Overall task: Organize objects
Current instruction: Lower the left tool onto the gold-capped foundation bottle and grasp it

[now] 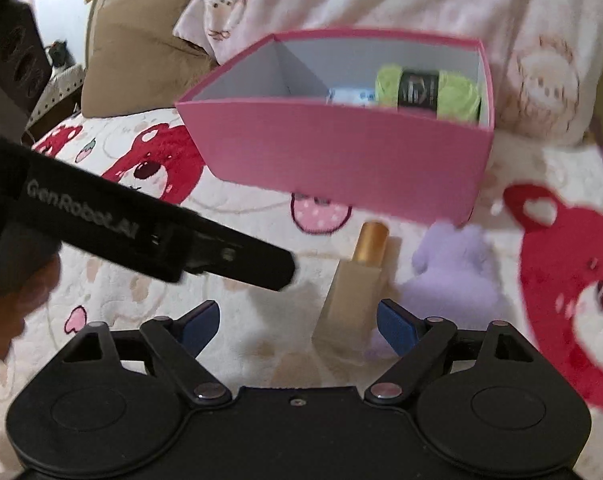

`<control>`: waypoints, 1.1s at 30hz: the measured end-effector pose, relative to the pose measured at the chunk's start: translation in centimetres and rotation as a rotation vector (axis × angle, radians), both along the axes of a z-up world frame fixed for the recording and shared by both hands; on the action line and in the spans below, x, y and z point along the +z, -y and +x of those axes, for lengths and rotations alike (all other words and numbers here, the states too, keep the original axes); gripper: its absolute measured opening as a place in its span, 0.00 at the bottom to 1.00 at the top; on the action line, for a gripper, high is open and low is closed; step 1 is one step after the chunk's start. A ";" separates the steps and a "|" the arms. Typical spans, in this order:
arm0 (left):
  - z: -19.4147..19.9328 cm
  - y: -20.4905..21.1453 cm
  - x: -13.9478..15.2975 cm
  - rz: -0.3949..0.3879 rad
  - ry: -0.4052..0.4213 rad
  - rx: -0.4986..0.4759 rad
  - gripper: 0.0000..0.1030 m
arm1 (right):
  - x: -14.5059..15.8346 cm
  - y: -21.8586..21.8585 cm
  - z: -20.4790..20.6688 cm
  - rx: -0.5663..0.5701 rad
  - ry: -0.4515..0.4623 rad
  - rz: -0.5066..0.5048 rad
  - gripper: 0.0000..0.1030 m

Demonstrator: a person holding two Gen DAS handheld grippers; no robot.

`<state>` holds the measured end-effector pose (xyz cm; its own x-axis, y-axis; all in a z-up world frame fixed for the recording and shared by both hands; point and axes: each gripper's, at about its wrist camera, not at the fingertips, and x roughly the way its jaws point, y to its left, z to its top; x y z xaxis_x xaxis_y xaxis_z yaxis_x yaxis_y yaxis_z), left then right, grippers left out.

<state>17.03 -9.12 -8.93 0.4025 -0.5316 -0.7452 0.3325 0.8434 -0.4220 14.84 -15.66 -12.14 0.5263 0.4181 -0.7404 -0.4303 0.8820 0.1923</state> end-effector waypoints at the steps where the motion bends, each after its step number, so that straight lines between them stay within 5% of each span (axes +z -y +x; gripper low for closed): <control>1: 0.0 0.3 -0.4 -0.004 0.001 0.001 0.65 | -0.2 0.2 0.0 -0.018 -0.004 0.010 0.82; 6: 0.4 1.3 -2.4 -0.031 0.002 0.015 0.53 | -1.3 0.0 0.2 -0.043 -0.031 -0.024 0.75; 14: 1.0 1.3 -4.5 -0.125 -0.047 0.048 0.27 | -2.2 0.4 1.0 -0.115 -0.035 -0.079 0.43; 19: 0.7 1.2 -4.6 -0.163 -0.072 0.052 0.24 | -2.0 0.2 0.7 -0.113 -0.025 -0.078 0.44; 24: 0.1 0.7 -3.7 -0.120 -0.064 0.011 0.24 | -2.1 1.3 0.7 -0.148 -0.111 0.070 0.44; 29: -0.4 -1.1 -4.0 -0.115 -0.098 0.031 0.24 | -2.4 0.3 0.6 -0.128 -0.169 0.114 0.44; 33: -0.2 -2.2 -5.1 -0.128 -0.140 0.066 0.35 | -3.7 0.4 1.5 -0.210 -0.289 0.184 0.46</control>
